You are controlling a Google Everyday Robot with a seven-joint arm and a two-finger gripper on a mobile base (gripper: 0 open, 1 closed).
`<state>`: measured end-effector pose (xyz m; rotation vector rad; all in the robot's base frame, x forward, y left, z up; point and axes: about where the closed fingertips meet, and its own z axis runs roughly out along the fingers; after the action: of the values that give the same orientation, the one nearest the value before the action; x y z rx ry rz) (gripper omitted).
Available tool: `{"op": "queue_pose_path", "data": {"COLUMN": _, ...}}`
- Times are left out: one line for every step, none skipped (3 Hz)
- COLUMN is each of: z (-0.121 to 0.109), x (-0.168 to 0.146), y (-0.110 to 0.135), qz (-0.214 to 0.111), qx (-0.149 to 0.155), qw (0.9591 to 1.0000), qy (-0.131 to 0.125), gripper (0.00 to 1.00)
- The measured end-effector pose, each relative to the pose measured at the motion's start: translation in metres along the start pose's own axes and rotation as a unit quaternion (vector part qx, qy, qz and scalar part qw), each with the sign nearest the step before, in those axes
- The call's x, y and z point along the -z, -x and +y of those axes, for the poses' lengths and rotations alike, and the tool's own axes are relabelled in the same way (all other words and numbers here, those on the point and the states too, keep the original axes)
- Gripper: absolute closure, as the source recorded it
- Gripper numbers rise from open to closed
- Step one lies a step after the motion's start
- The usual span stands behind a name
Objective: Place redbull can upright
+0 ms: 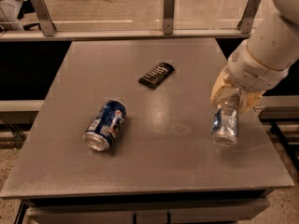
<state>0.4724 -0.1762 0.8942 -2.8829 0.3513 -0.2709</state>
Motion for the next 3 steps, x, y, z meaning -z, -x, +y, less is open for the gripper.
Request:
{"op": "queue_pose_path", "data": {"z": 0.004, "x": 0.002, "y": 0.000, "qz": 0.005, "qx": 0.038, "qw": 0.9993, "qy": -0.006, "gripper": 1.00}}
{"op": "queue_pose_path", "data": {"z": 0.004, "x": 0.002, "y": 0.000, "qz": 0.004, "qx": 0.039, "qw": 0.9992, "qy": -0.005, "gripper": 1.00}}
{"op": "queue_pose_path", "data": {"z": -0.001, "x": 0.012, "y": -0.007, "qz": 0.047, "qx": 0.076, "qw": 0.9960, "qy": -0.002, "gripper": 1.00}}
